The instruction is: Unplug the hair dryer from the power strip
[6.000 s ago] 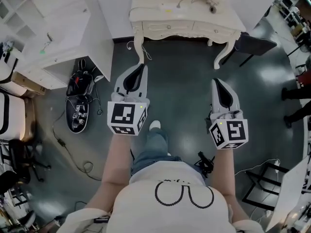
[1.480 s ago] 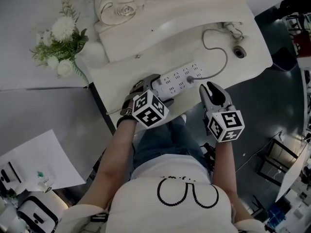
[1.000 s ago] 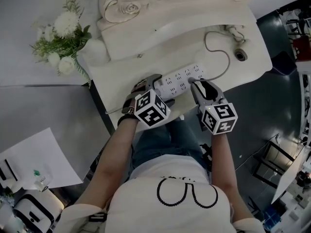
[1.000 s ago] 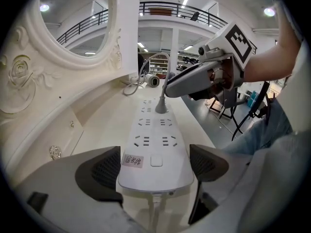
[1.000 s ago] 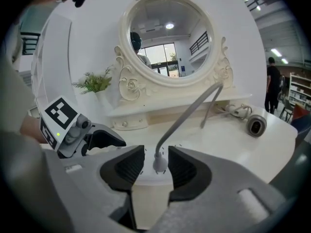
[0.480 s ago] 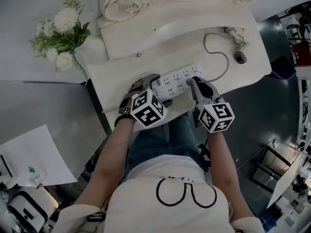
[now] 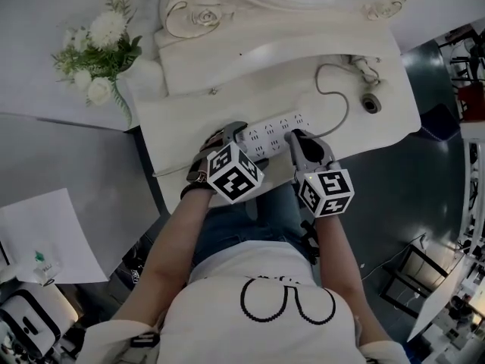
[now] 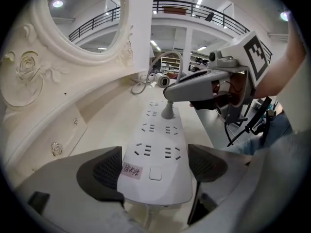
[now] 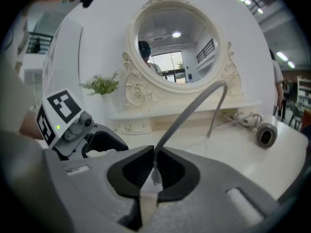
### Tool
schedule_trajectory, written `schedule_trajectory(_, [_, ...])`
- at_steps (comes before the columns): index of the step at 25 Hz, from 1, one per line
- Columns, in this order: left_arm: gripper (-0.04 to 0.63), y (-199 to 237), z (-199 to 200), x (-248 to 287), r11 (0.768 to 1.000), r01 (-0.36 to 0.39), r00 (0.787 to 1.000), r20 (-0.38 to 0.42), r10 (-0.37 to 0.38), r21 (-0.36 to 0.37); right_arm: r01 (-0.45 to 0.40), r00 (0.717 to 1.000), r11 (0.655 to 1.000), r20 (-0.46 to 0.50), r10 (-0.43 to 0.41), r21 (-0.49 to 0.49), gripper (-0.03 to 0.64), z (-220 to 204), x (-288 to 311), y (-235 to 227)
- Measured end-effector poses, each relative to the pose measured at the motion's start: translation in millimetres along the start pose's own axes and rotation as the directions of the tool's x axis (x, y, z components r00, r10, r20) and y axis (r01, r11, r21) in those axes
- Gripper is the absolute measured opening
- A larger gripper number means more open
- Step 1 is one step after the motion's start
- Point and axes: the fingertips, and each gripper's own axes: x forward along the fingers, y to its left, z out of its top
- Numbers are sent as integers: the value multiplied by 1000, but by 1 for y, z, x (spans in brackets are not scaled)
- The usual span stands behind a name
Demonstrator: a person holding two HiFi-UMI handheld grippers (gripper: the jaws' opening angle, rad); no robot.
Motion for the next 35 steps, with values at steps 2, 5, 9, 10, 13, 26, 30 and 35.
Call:
schedule_trajectory(2, [419, -1, 0, 0, 1000, 18, 1000, 4, -18, 20, 25, 1000, 994, -16, -26, -102, 21, 3, 2, 4])
schedule_trajectory(5, [420, 0, 1, -1, 999, 19, 1000, 19, -20, 31, 27, 999, 990, -18, -29, -137, 21, 9, 8, 2])
schedule_trajectory(9, [425, 2, -1, 1, 1000, -18, 1000, 8, 17, 10, -40, 999, 995, 0, 40, 87, 24, 7, 9, -11])
schedule_trajectory(10, [428, 3, -1, 1, 1000, -23, 1000, 15, 23, -3, -57, 998, 986, 16, 56, 156, 23, 6, 6, -13])
schedule_trajectory(13, [437, 4, 0, 2, 999, -21, 1000, 23, 21, -24, -67, 998, 973, 27, 62, 219, 21, 2, -1, -12])
schedule_trajectory(26, [462, -1, -10, 17, 989, -26, 994, -99, 40, 143, -62, 998, 998, -30, 61, -32, 23, 1, -1, -3])
schedule_trajectory(30, [463, -2, -10, 17, 991, -28, 994, -102, 41, 132, -70, 998, 991, 0, 70, 111, 23, -1, -8, -7])
schedule_trajectory(35, [463, -2, -11, 17, 989, -18, 993, -112, 35, 145, -16, 998, 986, -60, 6, -167, 21, 3, -9, 11])
